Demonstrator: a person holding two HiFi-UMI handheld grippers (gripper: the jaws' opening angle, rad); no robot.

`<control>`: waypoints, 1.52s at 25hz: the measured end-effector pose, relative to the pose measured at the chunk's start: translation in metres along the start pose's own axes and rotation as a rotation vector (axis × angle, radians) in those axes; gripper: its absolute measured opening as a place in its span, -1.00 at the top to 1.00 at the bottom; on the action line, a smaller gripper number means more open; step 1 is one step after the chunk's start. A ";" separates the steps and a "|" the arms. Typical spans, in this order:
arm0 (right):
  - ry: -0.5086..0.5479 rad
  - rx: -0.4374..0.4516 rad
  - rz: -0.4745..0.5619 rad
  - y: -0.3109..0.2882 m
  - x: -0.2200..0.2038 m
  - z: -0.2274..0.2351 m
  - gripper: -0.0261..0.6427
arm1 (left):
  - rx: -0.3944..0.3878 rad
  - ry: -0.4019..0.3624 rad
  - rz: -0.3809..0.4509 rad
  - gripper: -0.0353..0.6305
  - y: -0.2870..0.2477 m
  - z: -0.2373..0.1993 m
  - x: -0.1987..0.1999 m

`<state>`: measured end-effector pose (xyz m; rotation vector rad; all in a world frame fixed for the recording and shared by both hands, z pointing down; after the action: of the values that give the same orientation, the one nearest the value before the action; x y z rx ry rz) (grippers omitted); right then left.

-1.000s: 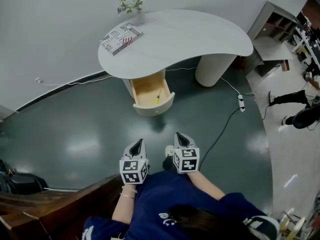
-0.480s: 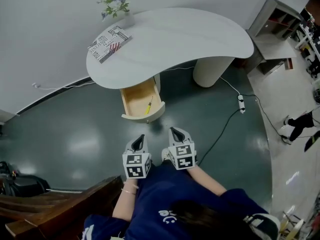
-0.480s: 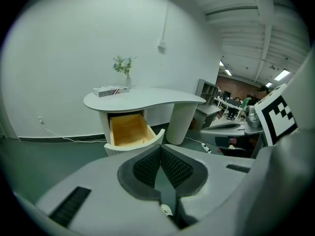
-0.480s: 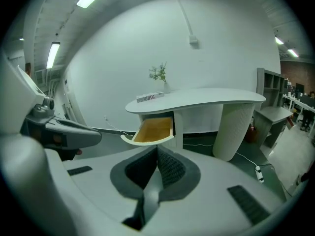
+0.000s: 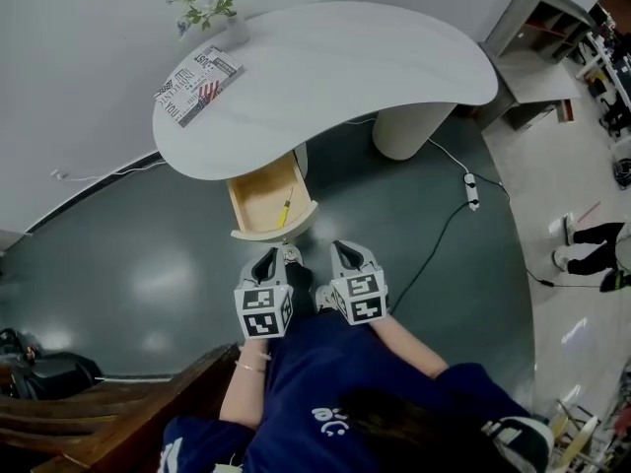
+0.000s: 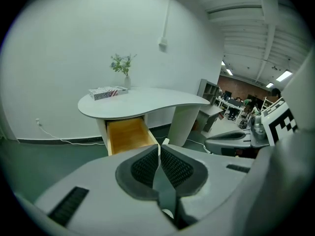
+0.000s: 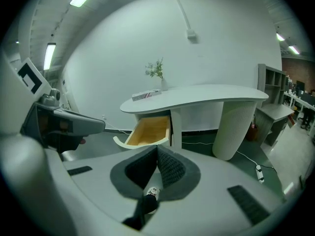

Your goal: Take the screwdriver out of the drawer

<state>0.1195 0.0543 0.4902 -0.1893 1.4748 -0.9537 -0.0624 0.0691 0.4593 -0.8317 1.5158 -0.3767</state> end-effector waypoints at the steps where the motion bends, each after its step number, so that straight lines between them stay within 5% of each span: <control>1: -0.004 -0.011 0.000 -0.004 0.003 0.004 0.90 | -0.007 -0.002 -0.001 0.88 -0.006 -0.003 0.005; 15: 0.022 -0.039 -0.091 -0.066 0.053 0.008 0.90 | -0.155 -0.038 -0.154 0.88 -0.093 -0.057 0.055; 31: -0.102 -0.163 -0.156 -0.105 0.072 0.007 0.90 | -0.329 -0.225 -0.416 0.57 -0.168 -0.084 0.050; 38: -0.105 -0.187 -0.157 -0.108 0.073 -0.003 0.90 | -0.341 -0.301 -0.510 0.57 -0.191 -0.083 0.037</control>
<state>0.0581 -0.0605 0.5045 -0.4902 1.4675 -0.9161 -0.0874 -0.1070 0.5739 -1.4848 1.0869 -0.3469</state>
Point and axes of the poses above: the fingertips, and each gripper's own axes: y backward along the fingers, z to its right, x out of its top, the point moved 8 cm from there along y, backward along the fingers, and after that the axes turned 4 degrees about -z, right-handed, at the moved point
